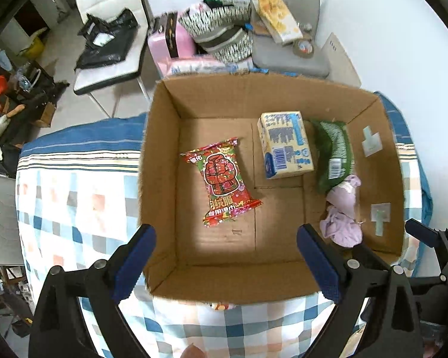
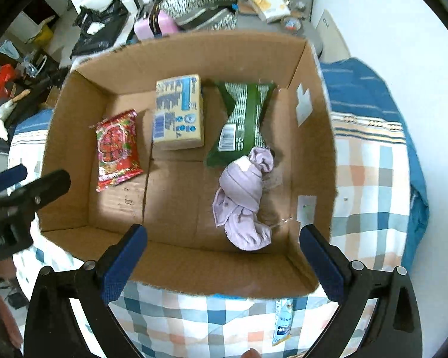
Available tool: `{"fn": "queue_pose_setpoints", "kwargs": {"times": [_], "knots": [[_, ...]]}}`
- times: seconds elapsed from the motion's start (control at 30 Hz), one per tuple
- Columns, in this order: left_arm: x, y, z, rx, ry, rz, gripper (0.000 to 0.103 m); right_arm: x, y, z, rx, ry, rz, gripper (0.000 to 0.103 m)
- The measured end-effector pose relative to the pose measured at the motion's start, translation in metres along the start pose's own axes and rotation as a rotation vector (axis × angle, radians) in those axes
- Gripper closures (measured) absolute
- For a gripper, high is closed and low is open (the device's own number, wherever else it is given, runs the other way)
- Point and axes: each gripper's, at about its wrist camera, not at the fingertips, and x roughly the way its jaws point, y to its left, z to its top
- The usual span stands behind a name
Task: Organize soft objects
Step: 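Withdraw both tools from the box toward the last two items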
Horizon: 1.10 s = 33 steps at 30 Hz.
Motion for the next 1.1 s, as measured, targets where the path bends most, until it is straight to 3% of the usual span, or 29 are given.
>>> {"fn": "queue_pose_setpoints", "kwargs": {"times": [0.17, 0.57, 0.73, 0.87, 1.1], "knots": [[-0.046, 0.0, -0.023, -0.001, -0.122, 0.022, 0.007, -0.039, 0.001, -0.017, 0.011, -0.097, -0.006, 0.0], [-0.12, -0.002, -0.069, -0.04, -0.293, 0.036, 0.007, -0.12, -0.003, -0.065, 0.035, -0.251, 0.028, 0.0], [-0.127, -0.004, -0.083, -0.059, -0.293, 0.022, 0.007, -0.129, -0.013, -0.085, 0.064, -0.264, 0.074, 0.0], [-0.115, -0.011, -0.103, -0.09, -0.28, 0.053, 0.006, -0.115, -0.042, -0.106, 0.135, -0.252, 0.059, 0.0], [-0.033, -0.016, -0.145, -0.15, -0.065, 0.041, 0.006, -0.015, -0.114, -0.15, 0.26, -0.04, -0.011, 0.0]]}}
